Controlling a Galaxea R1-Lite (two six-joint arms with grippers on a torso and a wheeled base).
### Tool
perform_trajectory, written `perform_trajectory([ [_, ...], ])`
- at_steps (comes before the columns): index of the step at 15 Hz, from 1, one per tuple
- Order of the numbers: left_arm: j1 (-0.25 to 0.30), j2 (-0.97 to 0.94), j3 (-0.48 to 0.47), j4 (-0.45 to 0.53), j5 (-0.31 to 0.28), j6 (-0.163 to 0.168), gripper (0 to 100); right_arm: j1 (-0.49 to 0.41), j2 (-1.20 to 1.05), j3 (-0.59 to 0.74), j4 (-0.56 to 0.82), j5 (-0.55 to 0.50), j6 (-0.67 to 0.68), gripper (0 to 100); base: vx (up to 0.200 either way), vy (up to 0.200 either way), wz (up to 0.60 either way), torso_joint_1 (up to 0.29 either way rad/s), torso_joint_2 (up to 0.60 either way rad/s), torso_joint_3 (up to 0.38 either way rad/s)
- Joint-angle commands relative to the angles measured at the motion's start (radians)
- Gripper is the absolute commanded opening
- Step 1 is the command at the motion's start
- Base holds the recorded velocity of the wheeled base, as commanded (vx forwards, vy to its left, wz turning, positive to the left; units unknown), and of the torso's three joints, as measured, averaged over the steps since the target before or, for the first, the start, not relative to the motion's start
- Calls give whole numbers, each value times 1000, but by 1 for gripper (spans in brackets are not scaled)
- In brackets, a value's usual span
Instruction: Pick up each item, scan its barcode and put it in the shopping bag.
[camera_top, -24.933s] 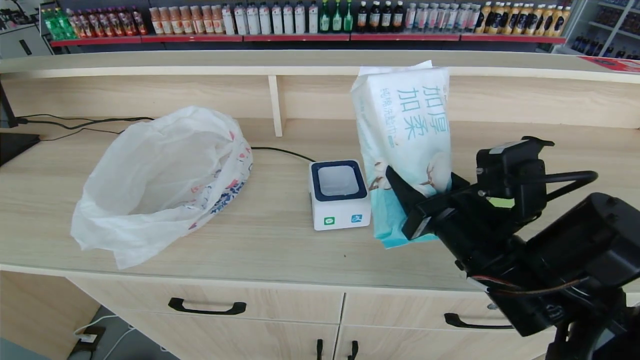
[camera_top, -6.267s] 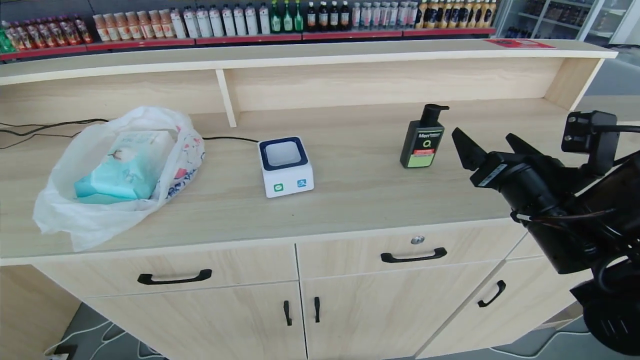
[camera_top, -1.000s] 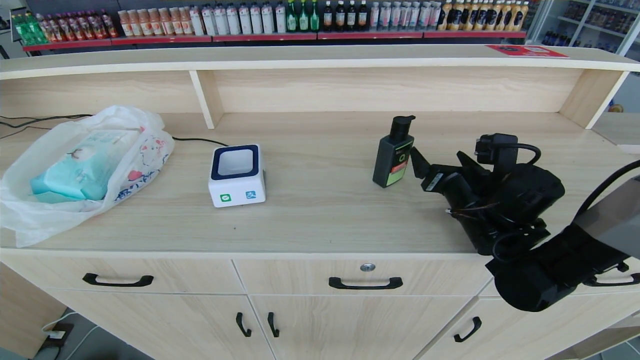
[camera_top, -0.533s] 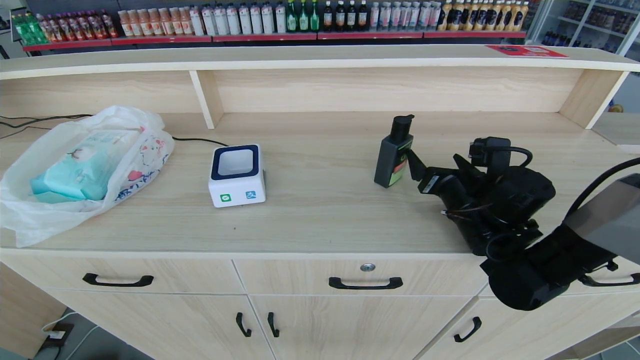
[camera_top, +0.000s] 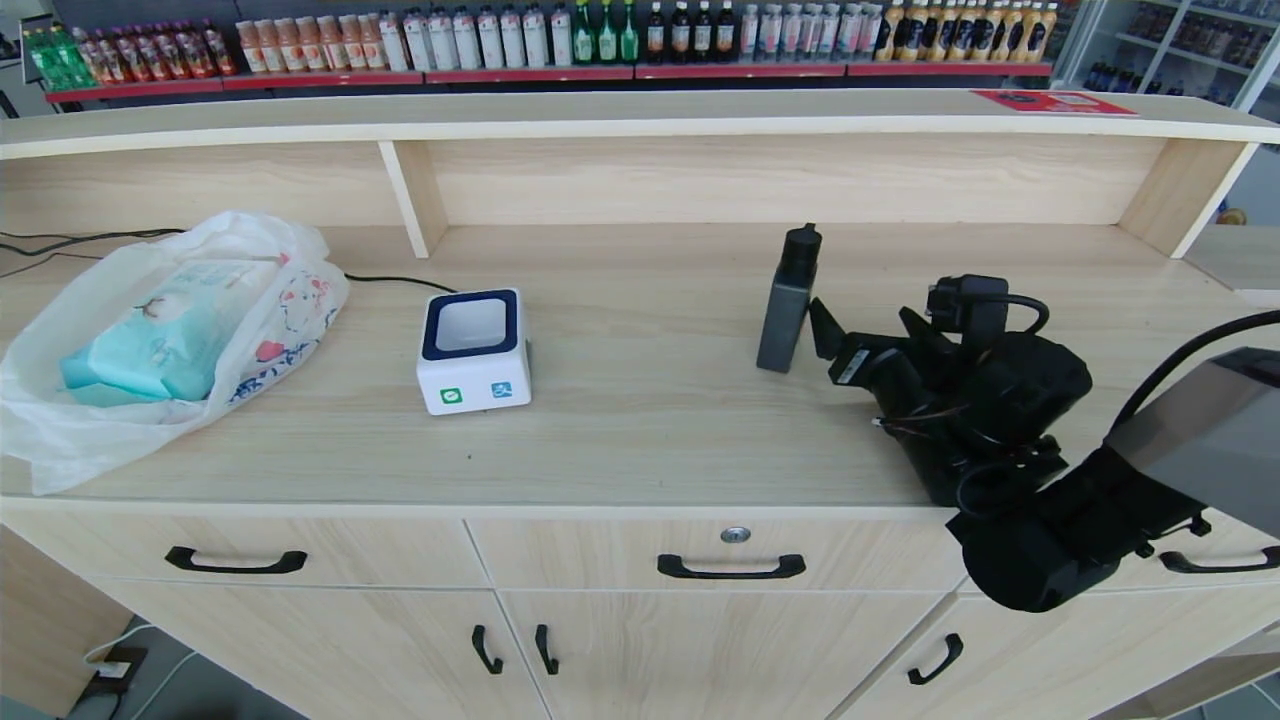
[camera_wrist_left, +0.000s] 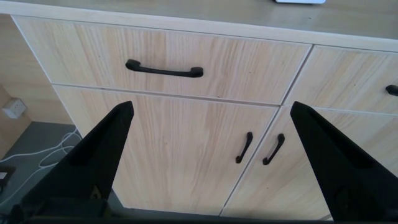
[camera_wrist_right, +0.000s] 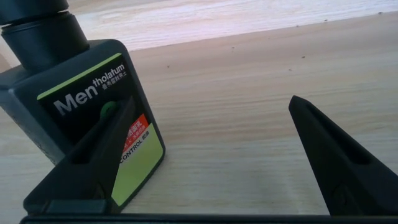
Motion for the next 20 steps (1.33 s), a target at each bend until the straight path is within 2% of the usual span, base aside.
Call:
perform_trajectory([
  [1, 0, 0, 0, -1, 1, 0, 100, 0, 8, -17, -1, 0, 1, 100, 0, 0, 0, 0, 0, 0],
  [6, 0, 0, 0, -1, 1, 0, 100, -11, 10, -14, -1, -1, -1, 100, 0, 0, 0, 0, 0, 0],
  [9, 0, 0, 0, -1, 1, 0, 100, -71, -5, 27, -1, 2, 1, 100, 0, 0, 0, 0, 0, 0],
  [12, 2, 0, 0, -1, 1, 1, 100, -68, -41, 69, -1, 3, -4, 100, 0, 0, 0, 0, 0, 0],
  [14, 0, 0, 0, 1, 1, 1, 100, -45, -90, 150, -1, -1, -5, 100, 0, 0, 0, 0, 0, 0],
  [17, 0, 0, 0, -1, 1, 1, 100, 12, -140, 179, -1, -6, -8, 100, 0, 0, 0, 0, 0, 0],
  [19, 0, 0, 0, 1, 1, 1, 100, 121, -151, 170, -1, -103, -4, 100, 0, 0, 0, 0, 0, 0],
  [20, 0, 0, 0, 1, 1, 1, 100, 154, -148, 167, -1, -112, -7, 100, 0, 0, 0, 0, 0, 0],
])
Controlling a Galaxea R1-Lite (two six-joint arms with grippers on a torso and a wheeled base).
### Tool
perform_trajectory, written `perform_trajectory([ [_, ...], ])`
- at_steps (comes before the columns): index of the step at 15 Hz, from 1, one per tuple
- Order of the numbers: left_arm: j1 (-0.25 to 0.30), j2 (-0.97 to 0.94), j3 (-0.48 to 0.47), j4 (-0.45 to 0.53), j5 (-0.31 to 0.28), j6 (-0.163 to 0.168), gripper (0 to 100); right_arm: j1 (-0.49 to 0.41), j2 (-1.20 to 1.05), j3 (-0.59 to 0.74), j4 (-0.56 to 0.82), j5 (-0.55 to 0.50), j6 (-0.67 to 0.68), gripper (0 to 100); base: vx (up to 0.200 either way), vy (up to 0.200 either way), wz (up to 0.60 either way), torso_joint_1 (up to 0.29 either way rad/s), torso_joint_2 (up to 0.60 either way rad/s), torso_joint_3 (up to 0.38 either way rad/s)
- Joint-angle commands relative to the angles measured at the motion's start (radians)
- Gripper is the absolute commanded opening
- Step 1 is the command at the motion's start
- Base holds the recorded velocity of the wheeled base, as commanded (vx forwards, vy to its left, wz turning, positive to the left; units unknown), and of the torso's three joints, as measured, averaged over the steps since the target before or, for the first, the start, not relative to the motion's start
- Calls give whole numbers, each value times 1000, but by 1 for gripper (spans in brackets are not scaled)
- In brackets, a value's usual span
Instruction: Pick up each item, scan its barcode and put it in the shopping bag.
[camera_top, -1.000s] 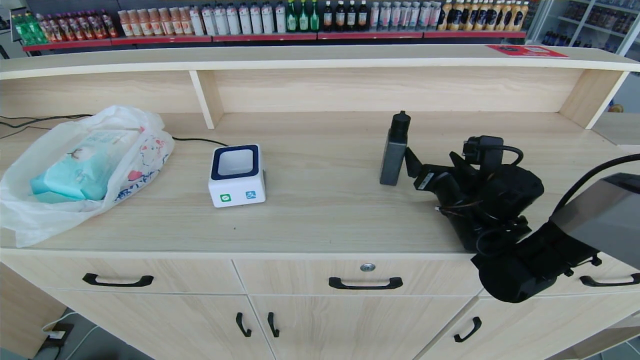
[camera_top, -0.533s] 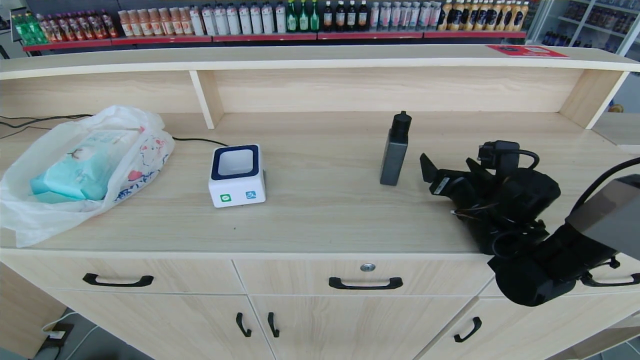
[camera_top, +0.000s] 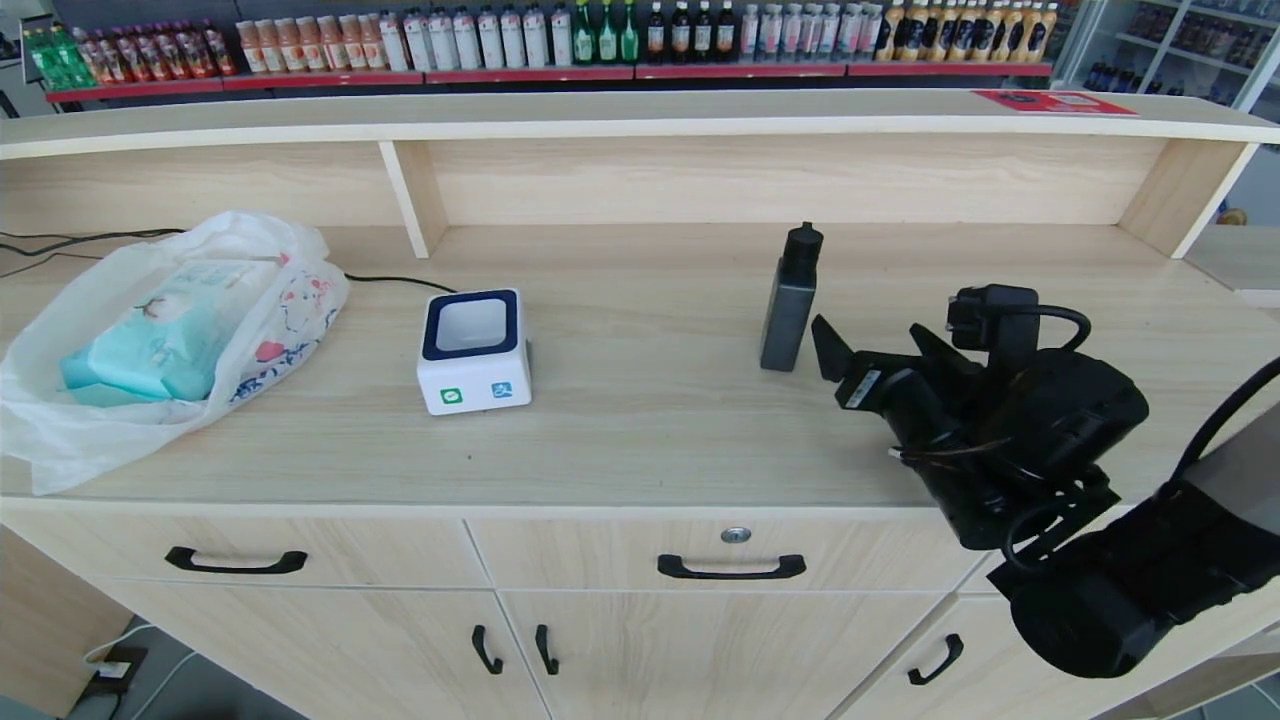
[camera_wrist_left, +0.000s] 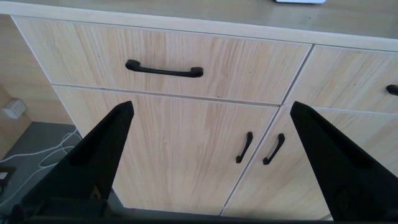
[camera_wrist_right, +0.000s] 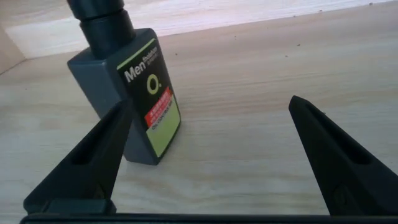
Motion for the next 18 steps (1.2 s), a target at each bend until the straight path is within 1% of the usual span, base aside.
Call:
perform_trajectory([
  [1, 0, 0, 0, 1, -1, -1, 100, 66, -8, -15, -1, -20, -10, 100, 0, 0, 0, 0, 0, 0],
  [3, 0, 0, 0, 1, 0, -2, 100, 65, -2, -24, -1, -39, -31, 100, 0, 0, 0, 0, 0, 0],
  [5, 0, 0, 0, 1, 0, -2, 100, 91, -2, -26, -1, -39, -39, 100, 0, 0, 0, 0, 0, 0],
  [8, 0, 0, 0, 1, 0, -2, 100, 105, 25, -50, -1, -40, -42, 100, 0, 0, 0, 0, 0, 0],
  [10, 0, 0, 0, 1, 0, -2, 100, 116, 65, -108, -1, -105, -48, 100, 0, 0, 0, 0, 0, 0],
  [11, 0, 0, 0, 1, 0, -2, 100, 135, 79, -122, -1, -123, -50, 100, 0, 0, 0, 0, 0, 0],
  [13, 2, 0, 0, 1, 0, -2, 100, 186, 101, -131, -1, -131, -50, 100, 0, 0, 0, 0, 0, 0],
  [14, 0, 0, 0, 1, 0, -2, 100, 197, 116, -157, -1, -144, -50, 100, 0, 0, 0, 0, 0, 0],
  [18, 0, 0, 0, 1, 0, -4, 100, 197, 148, -228, -1, -241, -53, 100, 0, 0, 0, 0, 0, 0],
])
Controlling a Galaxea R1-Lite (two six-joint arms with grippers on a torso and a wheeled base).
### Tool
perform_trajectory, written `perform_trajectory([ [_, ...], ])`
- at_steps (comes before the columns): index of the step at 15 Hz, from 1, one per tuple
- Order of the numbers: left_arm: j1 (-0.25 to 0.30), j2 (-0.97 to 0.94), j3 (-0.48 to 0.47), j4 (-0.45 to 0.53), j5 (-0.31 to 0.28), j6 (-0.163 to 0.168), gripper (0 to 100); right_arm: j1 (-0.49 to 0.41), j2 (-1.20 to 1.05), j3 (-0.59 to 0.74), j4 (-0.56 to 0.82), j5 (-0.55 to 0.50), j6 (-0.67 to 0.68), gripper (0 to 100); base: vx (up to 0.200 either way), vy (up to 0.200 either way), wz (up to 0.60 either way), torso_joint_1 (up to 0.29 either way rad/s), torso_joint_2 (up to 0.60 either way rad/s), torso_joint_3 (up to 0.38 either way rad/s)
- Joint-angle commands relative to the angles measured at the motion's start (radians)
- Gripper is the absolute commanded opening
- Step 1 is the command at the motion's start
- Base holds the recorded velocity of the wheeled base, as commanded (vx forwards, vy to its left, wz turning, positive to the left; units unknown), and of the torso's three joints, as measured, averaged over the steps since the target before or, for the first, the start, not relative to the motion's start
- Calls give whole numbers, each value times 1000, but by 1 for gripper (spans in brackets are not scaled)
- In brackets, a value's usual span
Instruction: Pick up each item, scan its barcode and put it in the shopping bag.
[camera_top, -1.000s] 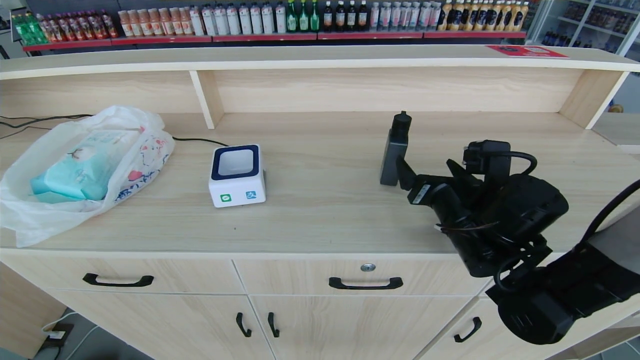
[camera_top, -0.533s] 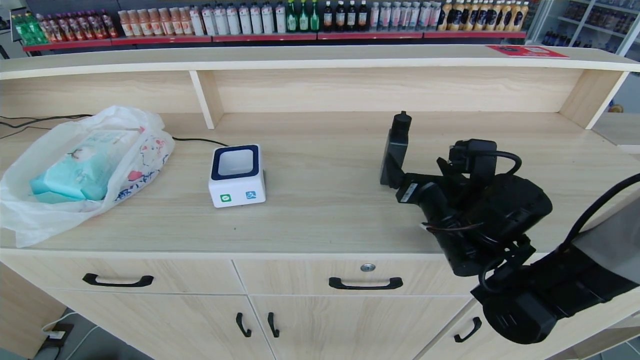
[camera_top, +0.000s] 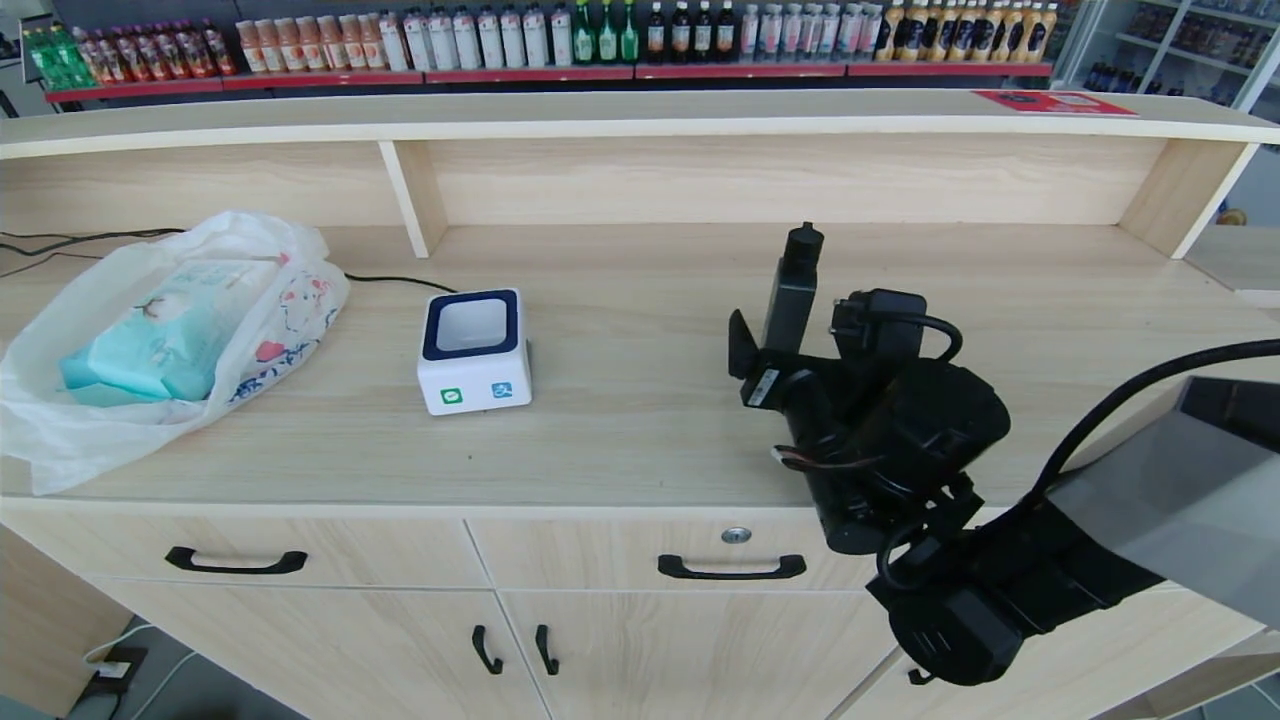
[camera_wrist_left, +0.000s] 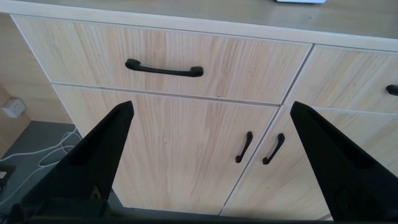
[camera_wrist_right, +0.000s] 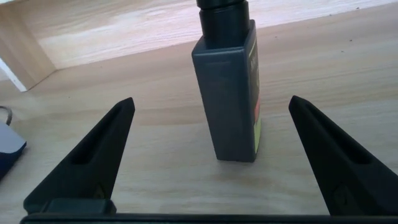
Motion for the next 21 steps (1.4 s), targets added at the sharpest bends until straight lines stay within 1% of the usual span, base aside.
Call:
perform_trajectory([
  [1, 0, 0, 0, -1, 0, 0, 100, 1, 26, -34, 1, -31, -3, 100, 0, 0, 0, 0, 0, 0],
  [2, 0, 0, 0, -1, 0, 0, 100, 3, 38, -62, 14, -61, -6, 100, 0, 0, 0, 0, 0, 0],
  [3, 0, 0, 0, -1, 0, 0, 100, 1, 46, -71, 16, -68, -8, 100, 0, 0, 0, 0, 0, 0],
  [6, 0, 0, 0, -1, 0, 0, 100, -19, 67, -89, 16, -68, -8, 100, 0, 0, 0, 0, 0, 0],
  [8, 2, 0, 0, -1, 0, -2, 100, -53, 83, -114, 19, -60, -8, 100, 0, 0, 0, 0, 0, 0],
  [11, 2, 0, 0, -1, 0, -2, 100, -63, 100, -149, 19, -68, -26, 100, 0, 0, 0, 0, 0, 0],
  [13, 2, 0, 0, -1, 0, -2, 100, -65, 106, -151, 43, -34, -22, 100, 0, 0, 0, 0, 0, 0],
  [14, 0, 0, 0, -2, 0, 0, 100, -65, 107, -140, 42, 21, -15, 100, 0, 0, 0, 0, 0, 0],
  [15, 0, 0, 0, -2, 0, 0, 100, -69, 124, -151, 25, 38, -19, 100, 0, 0, 0, 0, 0, 0],
  [18, 2, 0, 0, -2, 0, -2, 100, -73, 155, -235, 27, 43, -32, 100, 0, 0, 0, 0, 0, 0],
  [21, 0, 0, 0, -2, 0, 0, 100, -74, 167, -249, 30, 66, -29, 100, 0, 0, 0, 0, 0, 0],
])
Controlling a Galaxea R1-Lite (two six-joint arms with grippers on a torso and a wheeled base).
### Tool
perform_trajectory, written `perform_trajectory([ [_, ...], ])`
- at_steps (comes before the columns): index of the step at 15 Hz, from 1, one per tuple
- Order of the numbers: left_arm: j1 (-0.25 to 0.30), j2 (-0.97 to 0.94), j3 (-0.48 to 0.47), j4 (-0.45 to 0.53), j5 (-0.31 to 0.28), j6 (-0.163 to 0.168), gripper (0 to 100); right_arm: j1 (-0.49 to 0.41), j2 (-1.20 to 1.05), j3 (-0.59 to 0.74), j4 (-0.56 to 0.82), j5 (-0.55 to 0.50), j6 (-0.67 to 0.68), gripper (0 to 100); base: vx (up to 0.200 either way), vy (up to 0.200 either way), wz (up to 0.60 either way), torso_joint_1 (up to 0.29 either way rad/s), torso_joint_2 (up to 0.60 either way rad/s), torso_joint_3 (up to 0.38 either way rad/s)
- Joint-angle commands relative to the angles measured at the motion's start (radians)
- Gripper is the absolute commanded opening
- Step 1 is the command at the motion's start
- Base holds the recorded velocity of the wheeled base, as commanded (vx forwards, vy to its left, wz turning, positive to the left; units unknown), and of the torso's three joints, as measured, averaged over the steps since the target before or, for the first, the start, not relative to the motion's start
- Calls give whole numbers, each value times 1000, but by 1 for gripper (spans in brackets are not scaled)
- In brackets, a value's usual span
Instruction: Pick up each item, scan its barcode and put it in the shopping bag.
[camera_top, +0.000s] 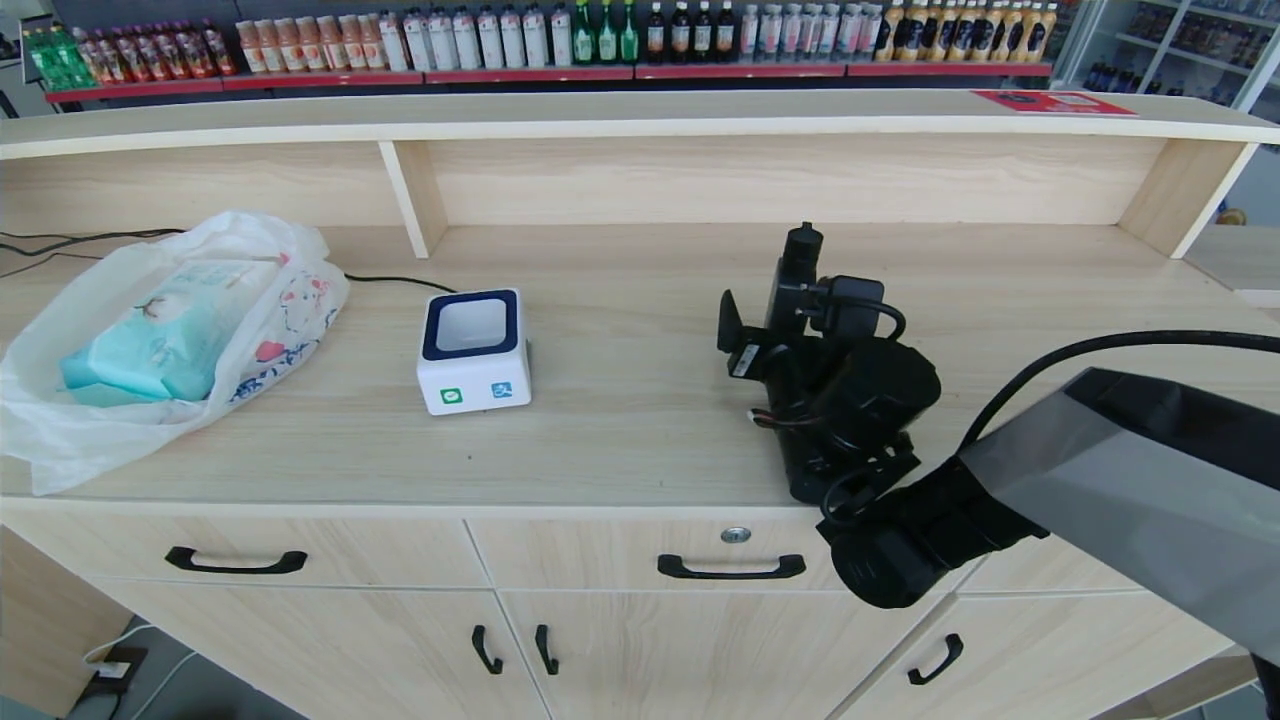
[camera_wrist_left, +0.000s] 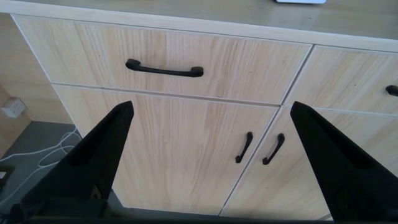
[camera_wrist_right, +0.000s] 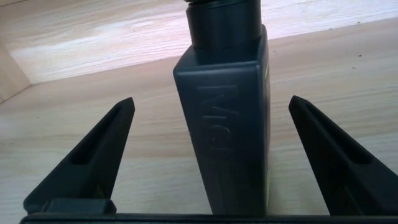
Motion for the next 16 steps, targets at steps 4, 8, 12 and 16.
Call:
perform_trajectory([
  [4, 0, 0, 0, -2, 0, -1, 100, -12, 21, -26, 8, 7, 2, 100, 0, 0, 0, 0, 0, 0],
  [8, 2, 0, 0, 0, 0, -1, 100, -41, 12, -49, 32, -4, 0, 100, 0, 0, 0, 0, 0, 0],
  [12, 2, 0, 0, -2, 0, -1, 100, -44, 14, -45, 32, -6, -5, 100, 0, 0, 0, 0, 0, 0],
  [16, 2, 0, 0, 0, 0, -1, 100, -47, 24, -45, 31, -6, -5, 100, 0, 0, 0, 0, 0, 0],
])
